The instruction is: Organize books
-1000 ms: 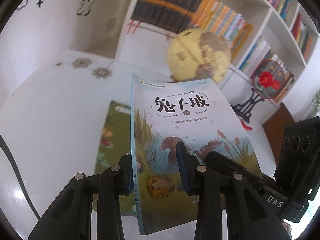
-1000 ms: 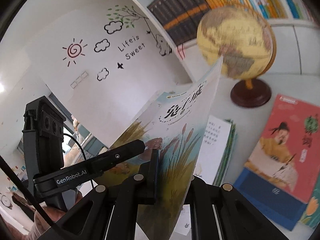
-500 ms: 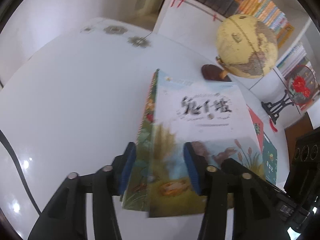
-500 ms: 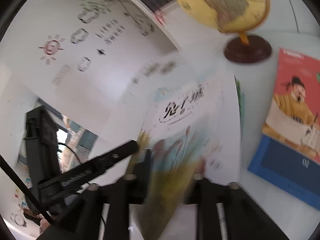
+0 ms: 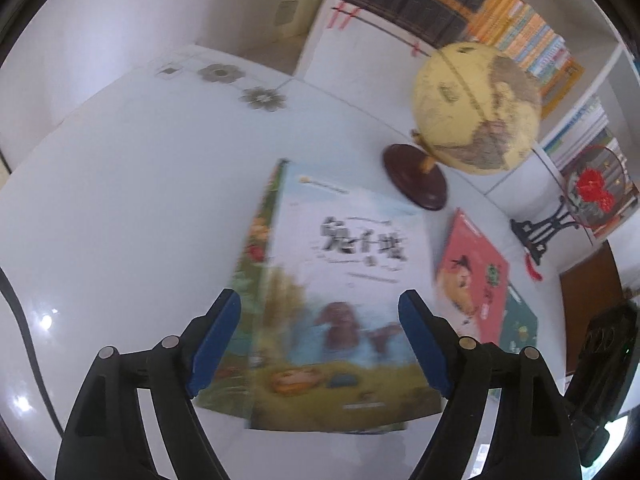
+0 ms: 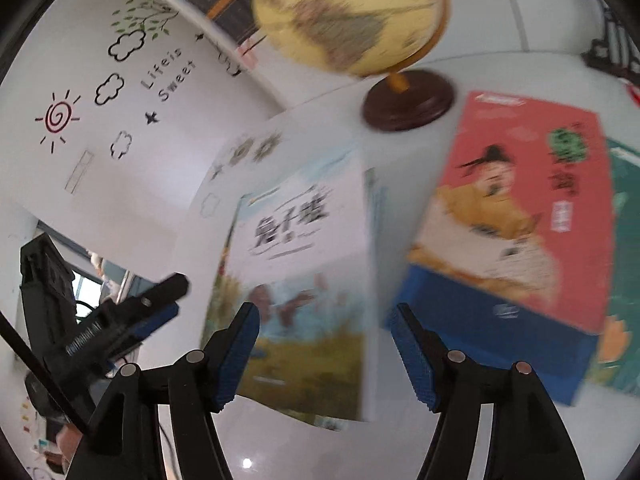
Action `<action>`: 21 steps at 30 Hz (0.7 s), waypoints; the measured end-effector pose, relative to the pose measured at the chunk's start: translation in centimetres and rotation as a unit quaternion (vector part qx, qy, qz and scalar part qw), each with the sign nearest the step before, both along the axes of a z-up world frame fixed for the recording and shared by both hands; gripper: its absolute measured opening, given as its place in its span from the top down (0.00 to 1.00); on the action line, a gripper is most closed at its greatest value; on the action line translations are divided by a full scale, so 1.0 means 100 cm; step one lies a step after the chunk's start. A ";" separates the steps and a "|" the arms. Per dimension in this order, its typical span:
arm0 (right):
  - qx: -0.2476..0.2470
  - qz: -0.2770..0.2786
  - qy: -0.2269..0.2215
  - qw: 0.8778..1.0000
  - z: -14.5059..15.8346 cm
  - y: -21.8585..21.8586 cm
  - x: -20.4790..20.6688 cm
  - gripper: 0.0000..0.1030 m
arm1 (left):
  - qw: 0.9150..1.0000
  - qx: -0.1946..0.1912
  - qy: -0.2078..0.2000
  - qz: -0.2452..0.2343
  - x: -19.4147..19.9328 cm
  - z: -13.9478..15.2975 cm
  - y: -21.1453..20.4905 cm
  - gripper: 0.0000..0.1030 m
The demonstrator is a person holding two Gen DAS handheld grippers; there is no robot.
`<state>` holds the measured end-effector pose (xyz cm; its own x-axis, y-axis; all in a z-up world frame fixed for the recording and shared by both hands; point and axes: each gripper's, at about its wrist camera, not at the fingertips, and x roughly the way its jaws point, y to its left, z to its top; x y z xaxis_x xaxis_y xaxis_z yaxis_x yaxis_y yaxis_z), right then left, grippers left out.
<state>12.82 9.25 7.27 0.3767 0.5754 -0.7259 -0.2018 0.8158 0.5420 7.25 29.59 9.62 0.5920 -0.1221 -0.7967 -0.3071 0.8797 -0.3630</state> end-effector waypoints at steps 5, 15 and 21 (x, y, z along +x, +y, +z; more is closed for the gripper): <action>0.001 -0.056 -0.034 0.998 0.005 -0.069 -0.012 0.36 | 0.999 0.010 -0.014 -0.042 0.023 0.012 -0.045 0.22; 0.008 -0.185 -0.042 0.982 0.004 -0.202 -0.022 0.30 | 0.990 0.020 -0.029 -0.139 0.067 0.017 -0.157 0.22; -0.017 -0.195 -0.038 0.980 -0.004 -0.247 -0.021 0.30 | 0.983 0.028 -0.024 -0.180 0.084 0.008 -0.217 0.22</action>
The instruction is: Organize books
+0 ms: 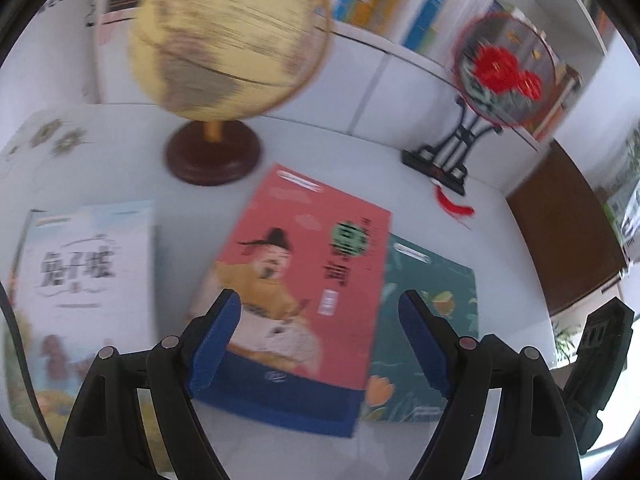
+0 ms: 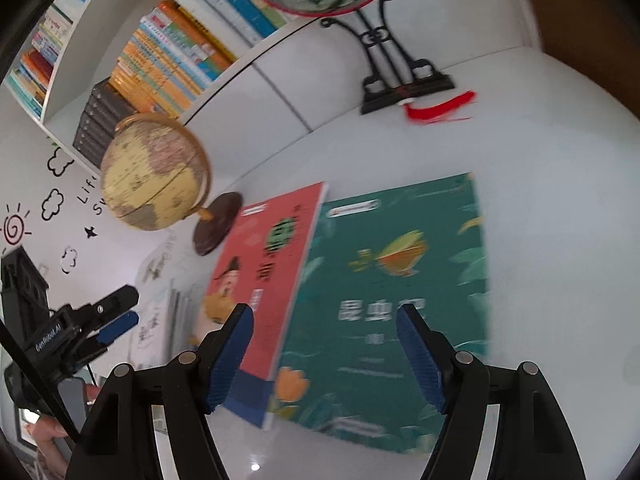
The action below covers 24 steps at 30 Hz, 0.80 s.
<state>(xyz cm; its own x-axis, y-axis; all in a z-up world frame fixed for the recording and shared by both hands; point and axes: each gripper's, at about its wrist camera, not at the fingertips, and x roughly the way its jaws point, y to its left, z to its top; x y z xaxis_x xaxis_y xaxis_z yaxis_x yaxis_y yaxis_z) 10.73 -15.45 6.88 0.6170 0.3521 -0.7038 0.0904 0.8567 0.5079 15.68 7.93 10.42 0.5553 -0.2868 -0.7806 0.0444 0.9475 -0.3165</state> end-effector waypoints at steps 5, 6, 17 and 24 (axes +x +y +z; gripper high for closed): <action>-0.011 -0.004 0.005 1.000 -0.010 -0.026 0.001 0.30 | 1.000 0.009 0.009 -0.027 0.008 -0.013 -0.036 0.22; -0.009 -0.003 0.007 1.000 -0.012 -0.031 0.001 0.30 | 0.999 0.012 0.014 -0.031 0.010 -0.017 -0.042 0.22; 0.026 -0.016 0.047 0.998 -0.042 -0.069 0.003 0.30 | 0.995 0.022 0.066 -0.076 0.015 -0.062 -0.086 0.22; 0.044 -0.006 0.038 0.998 -0.047 -0.072 0.006 0.19 | 0.989 0.047 0.071 -0.120 0.006 -0.076 -0.112 0.05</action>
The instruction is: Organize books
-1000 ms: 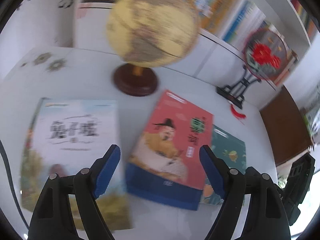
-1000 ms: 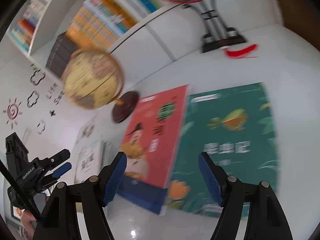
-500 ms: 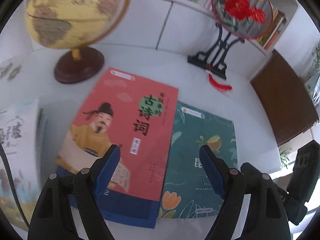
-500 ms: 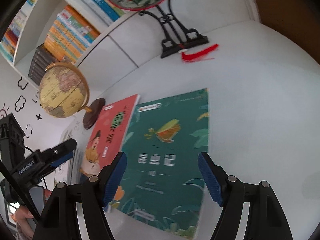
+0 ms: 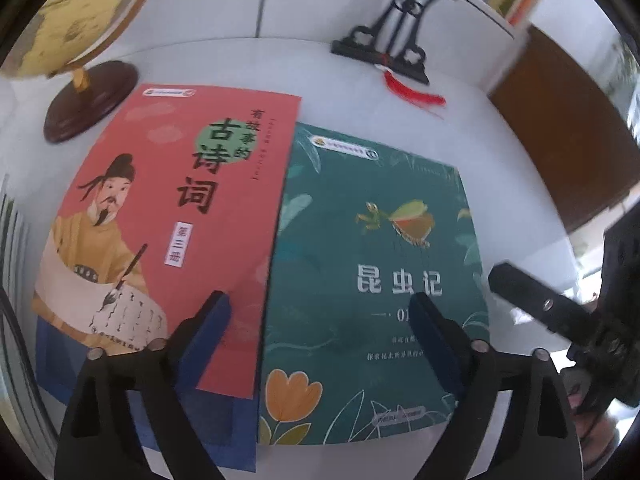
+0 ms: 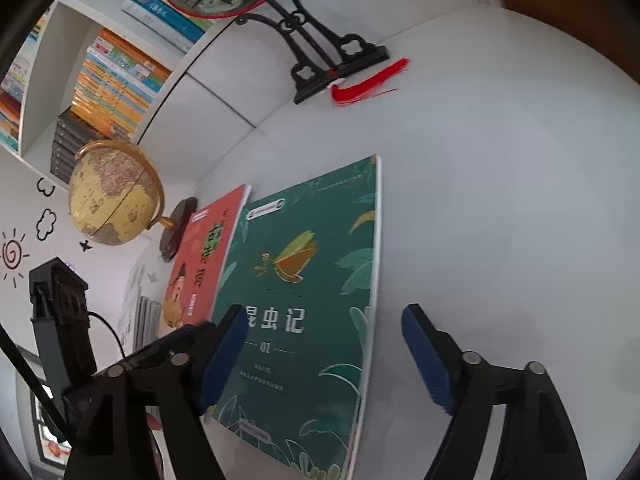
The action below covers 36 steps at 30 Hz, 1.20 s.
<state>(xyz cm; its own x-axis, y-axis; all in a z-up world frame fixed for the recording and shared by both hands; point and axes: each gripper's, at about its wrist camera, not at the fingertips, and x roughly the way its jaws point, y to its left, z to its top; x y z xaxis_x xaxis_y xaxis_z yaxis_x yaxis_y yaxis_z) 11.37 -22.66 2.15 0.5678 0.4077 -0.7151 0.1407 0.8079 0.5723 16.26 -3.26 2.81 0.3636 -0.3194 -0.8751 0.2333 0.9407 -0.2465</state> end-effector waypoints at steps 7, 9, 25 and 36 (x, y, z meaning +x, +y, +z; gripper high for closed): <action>0.023 0.025 -0.007 0.999 -0.002 0.013 0.011 0.09 | 0.999 0.009 -0.002 -0.044 -0.012 -0.001 -0.015 0.01; 0.025 0.023 -0.008 0.999 -0.002 0.015 0.012 0.03 | 0.999 -0.017 0.004 -0.050 -0.015 0.000 -0.013 0.01; 0.127 0.111 -0.056 0.984 0.004 0.001 0.006 0.33 | 0.994 -0.096 0.001 -0.054 -0.026 -0.003 -0.003 0.01; 0.153 0.100 -0.047 0.982 -0.002 0.006 0.003 0.96 | 0.993 -0.111 0.046 0.006 -0.004 0.003 0.008 0.01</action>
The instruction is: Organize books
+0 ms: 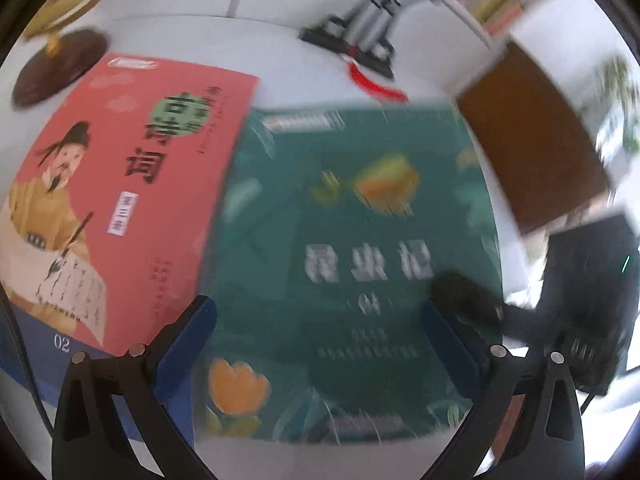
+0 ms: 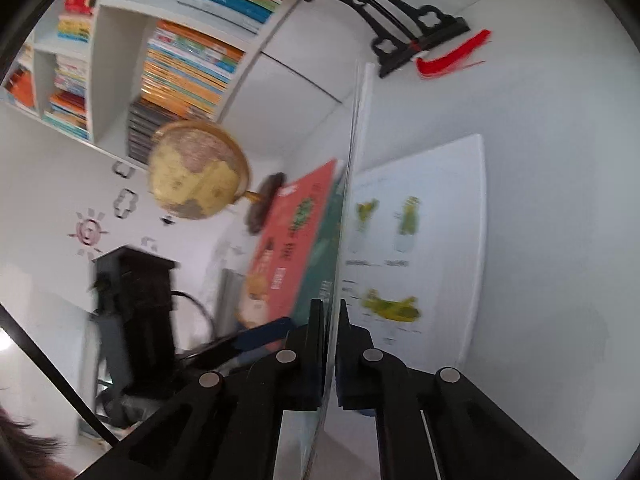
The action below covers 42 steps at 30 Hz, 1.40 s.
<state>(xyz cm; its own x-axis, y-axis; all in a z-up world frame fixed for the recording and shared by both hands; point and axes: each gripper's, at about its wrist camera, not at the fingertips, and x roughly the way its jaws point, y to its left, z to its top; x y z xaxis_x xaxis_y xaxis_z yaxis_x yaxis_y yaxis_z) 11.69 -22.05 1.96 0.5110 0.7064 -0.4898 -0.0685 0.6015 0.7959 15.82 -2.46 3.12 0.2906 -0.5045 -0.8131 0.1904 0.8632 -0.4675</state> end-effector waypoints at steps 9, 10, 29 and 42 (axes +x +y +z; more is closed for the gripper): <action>0.112 0.002 -0.012 0.994 0.017 -0.017 -0.026 0.96 | 0.995 -0.085 0.020 0.052 0.007 -0.007 0.026 0.01; 0.131 -0.003 -0.013 0.991 0.017 -0.018 -0.028 0.96 | 0.994 -0.093 0.022 0.052 0.008 -0.010 0.023 0.01; 0.210 0.006 -0.060 0.976 0.053 -0.025 -0.043 0.91 | 0.907 -0.401 0.092 0.087 -0.008 -0.032 0.005 0.36; -0.022 -0.014 -0.033 0.999 0.062 0.013 -0.032 0.91 | 0.986 -0.138 -0.022 0.091 -0.018 0.038 0.030 0.76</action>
<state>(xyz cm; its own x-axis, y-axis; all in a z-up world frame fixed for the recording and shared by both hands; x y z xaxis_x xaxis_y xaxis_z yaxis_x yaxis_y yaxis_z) 8.45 -20.79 8.17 0.5632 0.6697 -0.4841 -0.1023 0.6378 0.7634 14.04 0.50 6.90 0.4297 -0.6401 -0.6369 0.0689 0.7265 -0.6837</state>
